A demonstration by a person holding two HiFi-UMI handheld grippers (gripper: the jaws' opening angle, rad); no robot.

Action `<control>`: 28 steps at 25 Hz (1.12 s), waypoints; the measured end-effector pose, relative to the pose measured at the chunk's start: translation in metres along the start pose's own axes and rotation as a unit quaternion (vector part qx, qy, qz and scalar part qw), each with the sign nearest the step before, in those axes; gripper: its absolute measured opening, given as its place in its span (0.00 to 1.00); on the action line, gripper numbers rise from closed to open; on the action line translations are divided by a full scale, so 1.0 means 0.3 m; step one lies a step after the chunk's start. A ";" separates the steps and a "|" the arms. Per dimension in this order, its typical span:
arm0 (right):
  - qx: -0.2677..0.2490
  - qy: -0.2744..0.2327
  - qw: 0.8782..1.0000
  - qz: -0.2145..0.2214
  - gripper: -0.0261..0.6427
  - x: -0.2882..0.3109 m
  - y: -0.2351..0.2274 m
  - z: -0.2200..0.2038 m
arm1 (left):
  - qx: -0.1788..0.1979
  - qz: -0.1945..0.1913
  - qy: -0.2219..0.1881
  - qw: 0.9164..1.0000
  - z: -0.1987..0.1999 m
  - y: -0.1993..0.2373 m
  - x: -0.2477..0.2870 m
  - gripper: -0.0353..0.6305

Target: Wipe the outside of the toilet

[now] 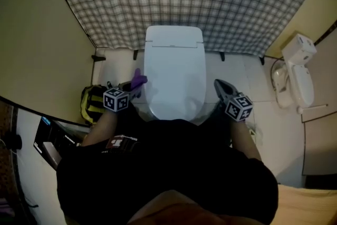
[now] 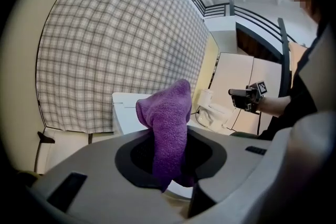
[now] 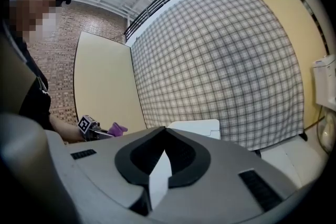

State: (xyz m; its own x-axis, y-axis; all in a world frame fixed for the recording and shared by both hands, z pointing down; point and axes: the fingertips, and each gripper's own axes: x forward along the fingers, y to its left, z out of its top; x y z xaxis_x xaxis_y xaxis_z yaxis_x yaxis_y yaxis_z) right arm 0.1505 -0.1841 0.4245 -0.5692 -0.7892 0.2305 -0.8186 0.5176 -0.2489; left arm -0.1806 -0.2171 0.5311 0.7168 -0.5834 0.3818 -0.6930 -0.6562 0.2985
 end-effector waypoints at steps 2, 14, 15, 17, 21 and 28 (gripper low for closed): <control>0.004 0.003 1.000 0.000 0.05 0.000 -0.006 -0.007 | -0.009 0.007 0.006 1.000 -0.004 0.028 0.023 0.21; -0.001 -0.001 1.000 -0.005 0.05 -0.010 -0.027 -0.013 | 0.007 0.053 0.002 0.999 0.202 0.229 0.198 0.21; 0.000 0.001 1.000 -0.007 0.05 -0.007 -0.031 -0.014 | 0.009 0.054 0.006 0.998 0.207 0.240 0.216 0.21; 0.001 0.000 1.000 -0.009 0.05 -0.008 -0.043 -0.022 | 0.019 0.056 0.014 0.998 0.212 0.256 0.252 0.21; 0.001 -0.006 1.000 -0.013 0.05 -0.035 -0.073 -0.033 | 0.031 0.051 0.020 0.998 0.238 0.243 0.304 0.21; 0.009 0.006 1.000 -0.017 0.05 -0.001 -0.107 -0.042 | 0.044 0.071 0.049 0.995 0.286 0.415 0.396 0.21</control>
State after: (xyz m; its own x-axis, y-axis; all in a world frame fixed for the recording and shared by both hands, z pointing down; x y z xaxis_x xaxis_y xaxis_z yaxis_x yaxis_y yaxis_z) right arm 0.1761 -0.1963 0.4442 -0.5427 -0.8020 0.2496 -0.8355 0.4850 -0.2584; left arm -0.1751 -0.4091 0.5387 0.5980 -0.6264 0.5000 -0.7742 -0.6127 0.1584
